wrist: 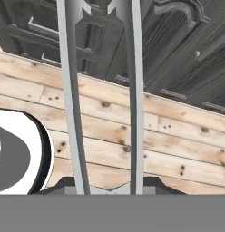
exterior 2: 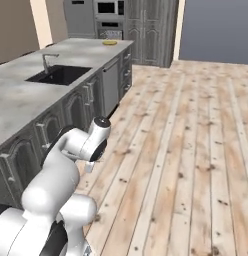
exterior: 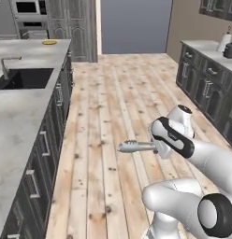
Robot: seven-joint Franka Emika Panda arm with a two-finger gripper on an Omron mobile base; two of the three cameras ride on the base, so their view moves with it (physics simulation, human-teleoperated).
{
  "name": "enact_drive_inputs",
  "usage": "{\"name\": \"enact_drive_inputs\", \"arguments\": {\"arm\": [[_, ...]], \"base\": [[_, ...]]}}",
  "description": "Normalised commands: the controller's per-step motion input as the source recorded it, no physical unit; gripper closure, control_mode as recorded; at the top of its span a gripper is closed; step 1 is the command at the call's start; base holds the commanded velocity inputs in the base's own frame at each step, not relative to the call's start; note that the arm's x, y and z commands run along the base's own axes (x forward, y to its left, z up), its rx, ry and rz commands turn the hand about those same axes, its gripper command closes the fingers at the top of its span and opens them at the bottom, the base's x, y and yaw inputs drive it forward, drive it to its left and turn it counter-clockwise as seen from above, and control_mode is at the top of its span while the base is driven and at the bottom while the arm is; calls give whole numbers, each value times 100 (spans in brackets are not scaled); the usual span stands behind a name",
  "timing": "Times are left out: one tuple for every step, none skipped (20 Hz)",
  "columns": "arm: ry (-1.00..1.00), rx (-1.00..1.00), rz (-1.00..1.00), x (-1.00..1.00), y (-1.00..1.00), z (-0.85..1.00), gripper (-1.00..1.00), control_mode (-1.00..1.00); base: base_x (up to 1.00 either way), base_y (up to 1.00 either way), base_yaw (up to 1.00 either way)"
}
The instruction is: Pick up the tongs from the counter and place them near the plate next to the oven.
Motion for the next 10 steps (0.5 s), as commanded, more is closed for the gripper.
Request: {"name": "enact_drive_inputs", "arguments": {"arm": [[0, 0, 0, 0, 0, 0, 100, 100], [0, 0, 0, 0, 0, 0, 100, 100], [0, 0, 0, 0, 0, 0, 100, 100], [0, 0, 0, 0, 0, 0, 100, 100], [0, 0, 0, 0, 0, 0, 100, 100], [0, 0, 0, 0, 0, 0, 100, 100], [0, 0, 0, 0, 0, 0, 100, 100], [0, 0, 0, 0, 0, 0, 100, 100], [0, 0, 0, 0, 0, 0, 100, 100], [0, 0, 0, 0, 0, 0, 100, 100]], "base": [[100, -60, 14], [100, -56, 15], [100, -50, 16], [100, -46, 17], [100, -41, 20], [100, -38, 22], [100, -33, 23], [100, -30, 25], [100, -28, 25], [100, -26, 25]]}}
